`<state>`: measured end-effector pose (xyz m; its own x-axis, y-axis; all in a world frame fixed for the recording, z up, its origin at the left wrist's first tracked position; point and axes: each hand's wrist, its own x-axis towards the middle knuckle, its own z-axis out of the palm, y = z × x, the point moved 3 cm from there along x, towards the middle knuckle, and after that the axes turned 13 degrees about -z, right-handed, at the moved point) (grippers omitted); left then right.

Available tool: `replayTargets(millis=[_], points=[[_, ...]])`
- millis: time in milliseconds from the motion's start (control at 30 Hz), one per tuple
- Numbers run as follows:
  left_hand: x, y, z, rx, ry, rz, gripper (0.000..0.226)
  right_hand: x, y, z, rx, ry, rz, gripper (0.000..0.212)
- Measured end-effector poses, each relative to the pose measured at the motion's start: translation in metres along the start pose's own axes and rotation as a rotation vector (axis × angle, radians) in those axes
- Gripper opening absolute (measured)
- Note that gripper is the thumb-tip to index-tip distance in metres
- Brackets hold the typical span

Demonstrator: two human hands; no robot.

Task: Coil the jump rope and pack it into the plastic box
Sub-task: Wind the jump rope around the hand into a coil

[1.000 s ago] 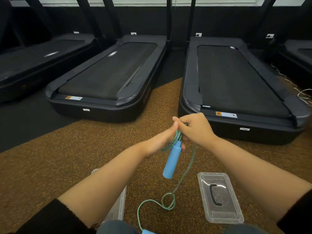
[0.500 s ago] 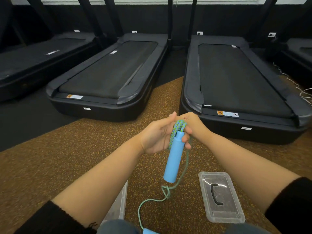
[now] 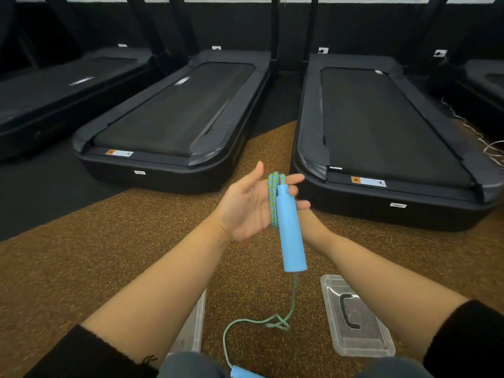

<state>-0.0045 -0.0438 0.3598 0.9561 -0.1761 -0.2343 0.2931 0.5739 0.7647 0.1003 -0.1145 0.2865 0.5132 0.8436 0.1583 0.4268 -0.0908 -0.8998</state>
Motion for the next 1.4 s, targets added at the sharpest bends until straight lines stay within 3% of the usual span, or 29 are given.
replayTargets(millis=[67,167,333,400,500,633,733,900,1000,1067,1233,1400], points=[[-0.001,0.007,-0.001,-0.027,0.023,0.04,0.065,-0.005,0.003,0.006,0.012,-0.023,0.001,0.037],[-0.001,0.014,-0.004,-0.065,0.058,0.105,0.062,-0.016,0.008,0.016,0.01,-0.051,0.026,0.022],[0.0,0.013,-0.02,-0.131,0.167,0.171,0.053,-0.036,-0.003,0.02,0.032,0.1,0.038,0.036],[0.0,0.01,-0.027,-0.146,0.197,0.204,0.044,-0.043,-0.012,0.018,-0.03,0.164,-0.036,0.042],[0.0,0.009,-0.034,-0.158,0.248,0.244,0.036,-0.055,-0.019,0.02,-0.138,0.123,-0.165,0.057],[0.0,0.012,-0.042,-0.162,0.299,0.3,0.031,-0.07,-0.026,0.029,-0.239,0.038,-0.347,0.048],[0.001,0.012,-0.044,-0.05,0.364,0.312,0.038,-0.074,-0.03,0.029,-0.396,0.07,-0.41,0.042],[0.004,0.0,-0.041,0.286,0.394,0.193,0.051,-0.055,-0.052,0.006,-0.556,0.289,-0.485,0.039],[0.008,-0.01,-0.03,0.419,0.366,0.064,0.045,-0.037,-0.059,-0.009,-0.649,0.345,-0.464,0.038],[0.009,-0.016,-0.023,0.489,0.349,-0.026,0.03,-0.028,-0.062,-0.015,-0.723,0.333,-0.478,0.043],[0.008,-0.018,-0.02,0.607,0.264,-0.097,0.059,-0.008,-0.07,-0.029,-0.858,0.218,-0.53,0.048],[0.006,-0.012,-0.01,0.688,0.184,-0.153,0.03,0.008,-0.067,-0.037,-0.669,0.123,-0.464,0.06]])
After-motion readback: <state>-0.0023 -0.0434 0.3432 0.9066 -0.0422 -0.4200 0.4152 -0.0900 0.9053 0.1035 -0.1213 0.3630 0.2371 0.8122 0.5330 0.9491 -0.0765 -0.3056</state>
